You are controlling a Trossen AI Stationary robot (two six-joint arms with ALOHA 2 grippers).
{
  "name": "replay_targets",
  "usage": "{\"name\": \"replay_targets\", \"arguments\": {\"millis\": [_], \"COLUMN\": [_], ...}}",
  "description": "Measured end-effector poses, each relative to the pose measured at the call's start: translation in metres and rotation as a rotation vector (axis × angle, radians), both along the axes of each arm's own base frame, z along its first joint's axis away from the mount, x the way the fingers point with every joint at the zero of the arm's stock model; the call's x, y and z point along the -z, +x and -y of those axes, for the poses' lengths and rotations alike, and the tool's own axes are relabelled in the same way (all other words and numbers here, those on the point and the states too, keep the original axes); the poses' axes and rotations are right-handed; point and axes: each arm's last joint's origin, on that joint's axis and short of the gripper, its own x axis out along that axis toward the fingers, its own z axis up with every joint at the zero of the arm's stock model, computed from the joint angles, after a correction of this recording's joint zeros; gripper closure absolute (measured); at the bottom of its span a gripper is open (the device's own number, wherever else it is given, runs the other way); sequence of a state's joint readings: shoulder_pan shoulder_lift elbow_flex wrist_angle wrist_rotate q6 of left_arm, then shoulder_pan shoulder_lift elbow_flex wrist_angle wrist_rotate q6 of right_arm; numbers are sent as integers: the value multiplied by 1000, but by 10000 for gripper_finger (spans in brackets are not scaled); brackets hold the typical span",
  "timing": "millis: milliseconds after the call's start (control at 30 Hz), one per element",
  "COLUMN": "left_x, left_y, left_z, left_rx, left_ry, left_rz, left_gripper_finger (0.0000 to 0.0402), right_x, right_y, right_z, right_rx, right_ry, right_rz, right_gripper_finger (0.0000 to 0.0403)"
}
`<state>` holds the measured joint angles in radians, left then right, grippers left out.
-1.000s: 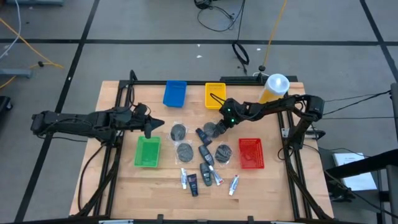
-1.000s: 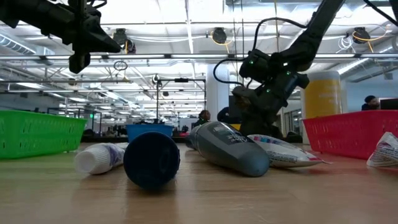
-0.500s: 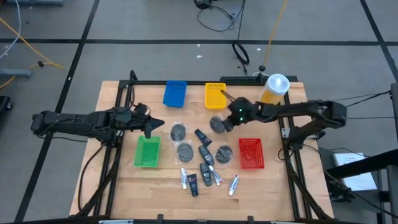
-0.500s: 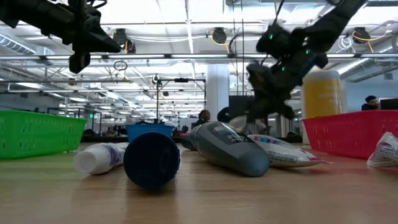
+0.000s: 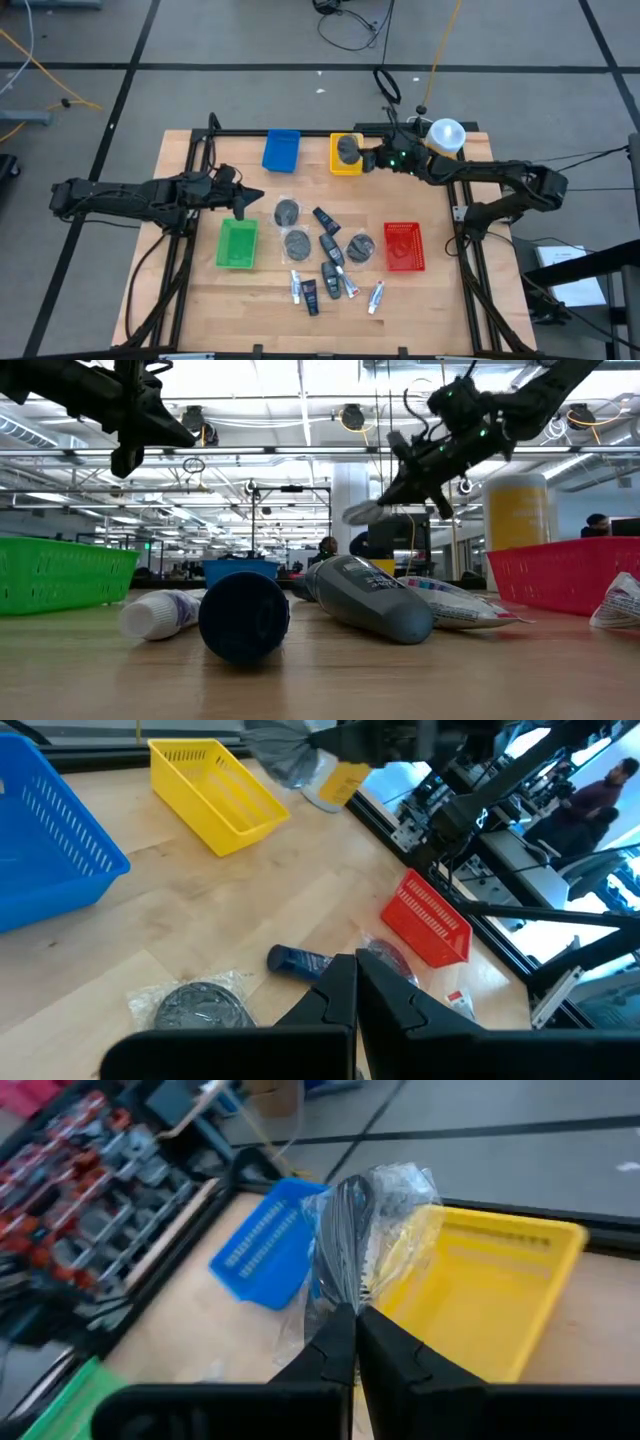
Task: Pick & Place Travel size toiletries
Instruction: Put the black hairbrush into the yellow bin
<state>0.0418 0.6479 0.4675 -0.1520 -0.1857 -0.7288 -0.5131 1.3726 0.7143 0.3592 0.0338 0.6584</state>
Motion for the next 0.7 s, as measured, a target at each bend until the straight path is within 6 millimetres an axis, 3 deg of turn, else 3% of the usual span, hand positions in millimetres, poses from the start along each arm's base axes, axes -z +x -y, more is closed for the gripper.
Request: {"name": "replay_targets", "arguments": {"millis": [367,700], "left_x": [-1,-1], "left_y": [0,0], "left_z": [0,0], "left_rx": [-1,1], "left_ry": [-1,0], "left_rz": [8,8], "left_gripper_finger": [401,401], "right_x": [35,32], "right_y": [13,12], "right_z": [15,20], "right_rx": [63,82], "right_ry": [44,6], "right_rz": [-40,-23], "right_gripper_finger": [403,377]}}
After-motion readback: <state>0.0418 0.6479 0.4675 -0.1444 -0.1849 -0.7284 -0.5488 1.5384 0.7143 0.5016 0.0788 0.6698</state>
